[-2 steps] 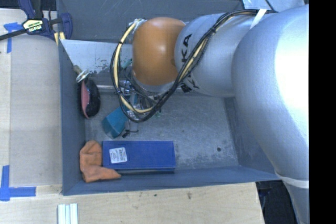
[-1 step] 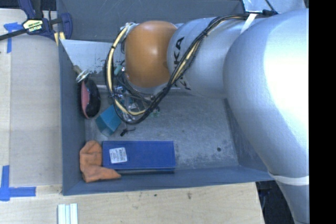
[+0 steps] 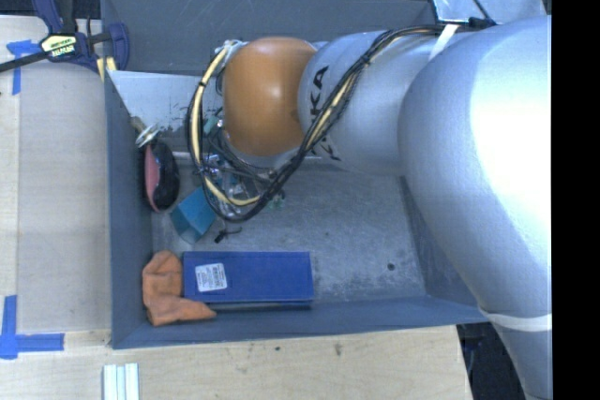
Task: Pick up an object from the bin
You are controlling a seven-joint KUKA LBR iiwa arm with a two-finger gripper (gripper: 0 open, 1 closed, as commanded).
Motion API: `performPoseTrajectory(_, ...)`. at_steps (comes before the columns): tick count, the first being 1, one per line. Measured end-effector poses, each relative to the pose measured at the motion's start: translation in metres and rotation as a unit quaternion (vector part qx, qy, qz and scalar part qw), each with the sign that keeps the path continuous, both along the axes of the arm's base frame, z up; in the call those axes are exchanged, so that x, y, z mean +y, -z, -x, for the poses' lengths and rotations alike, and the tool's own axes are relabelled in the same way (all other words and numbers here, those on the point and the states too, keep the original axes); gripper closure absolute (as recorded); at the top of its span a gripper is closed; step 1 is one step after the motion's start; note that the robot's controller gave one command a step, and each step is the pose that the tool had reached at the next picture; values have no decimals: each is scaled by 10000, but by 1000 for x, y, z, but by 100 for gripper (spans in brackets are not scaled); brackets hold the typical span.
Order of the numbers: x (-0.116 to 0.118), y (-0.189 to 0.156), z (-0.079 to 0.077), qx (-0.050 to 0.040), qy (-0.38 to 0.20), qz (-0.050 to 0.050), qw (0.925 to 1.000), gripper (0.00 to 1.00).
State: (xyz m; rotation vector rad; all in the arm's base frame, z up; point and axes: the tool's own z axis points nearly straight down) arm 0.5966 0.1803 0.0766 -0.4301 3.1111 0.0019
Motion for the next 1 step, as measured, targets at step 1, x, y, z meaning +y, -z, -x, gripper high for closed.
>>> performPoseTrajectory(1,-12,-31,-1,-19,120,-5,9999,100)
